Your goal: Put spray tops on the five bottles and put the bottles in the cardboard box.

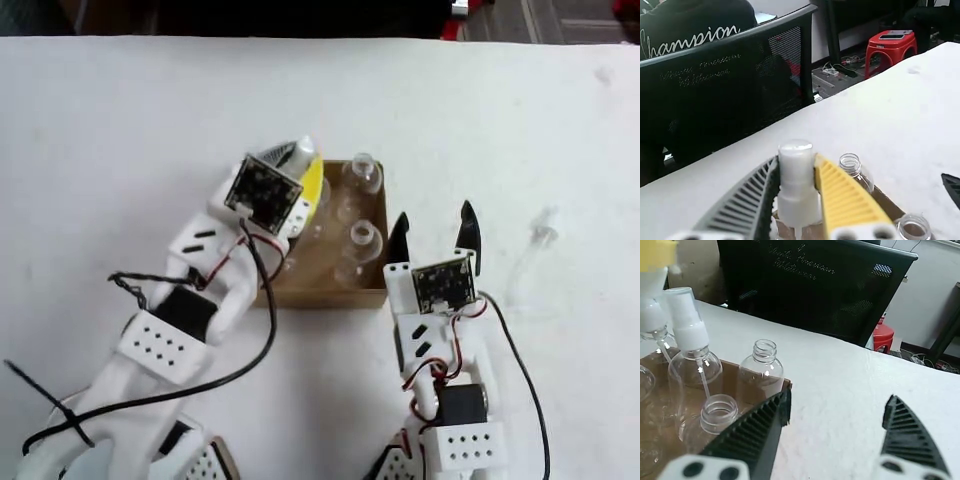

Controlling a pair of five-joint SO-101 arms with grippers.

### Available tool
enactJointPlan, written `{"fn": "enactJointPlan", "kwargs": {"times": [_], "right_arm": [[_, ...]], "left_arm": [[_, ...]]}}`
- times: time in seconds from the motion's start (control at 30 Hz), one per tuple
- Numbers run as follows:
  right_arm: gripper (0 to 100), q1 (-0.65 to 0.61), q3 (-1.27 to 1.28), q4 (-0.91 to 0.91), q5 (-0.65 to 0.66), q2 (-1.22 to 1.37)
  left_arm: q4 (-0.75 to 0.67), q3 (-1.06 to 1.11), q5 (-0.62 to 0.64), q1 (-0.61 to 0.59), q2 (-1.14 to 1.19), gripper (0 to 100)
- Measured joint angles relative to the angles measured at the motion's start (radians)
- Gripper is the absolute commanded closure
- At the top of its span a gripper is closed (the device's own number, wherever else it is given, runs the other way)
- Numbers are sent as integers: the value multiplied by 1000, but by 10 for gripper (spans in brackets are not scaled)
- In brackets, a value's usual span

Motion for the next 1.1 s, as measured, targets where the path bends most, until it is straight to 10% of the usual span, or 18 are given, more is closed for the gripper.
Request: {"fn": "enactJointPlan", "kwargs": {"times": [1.1], "right_arm": [[730,0,0,0,0,0]], "left_arm": [[-92,175,109,-61,-55,980]]}}
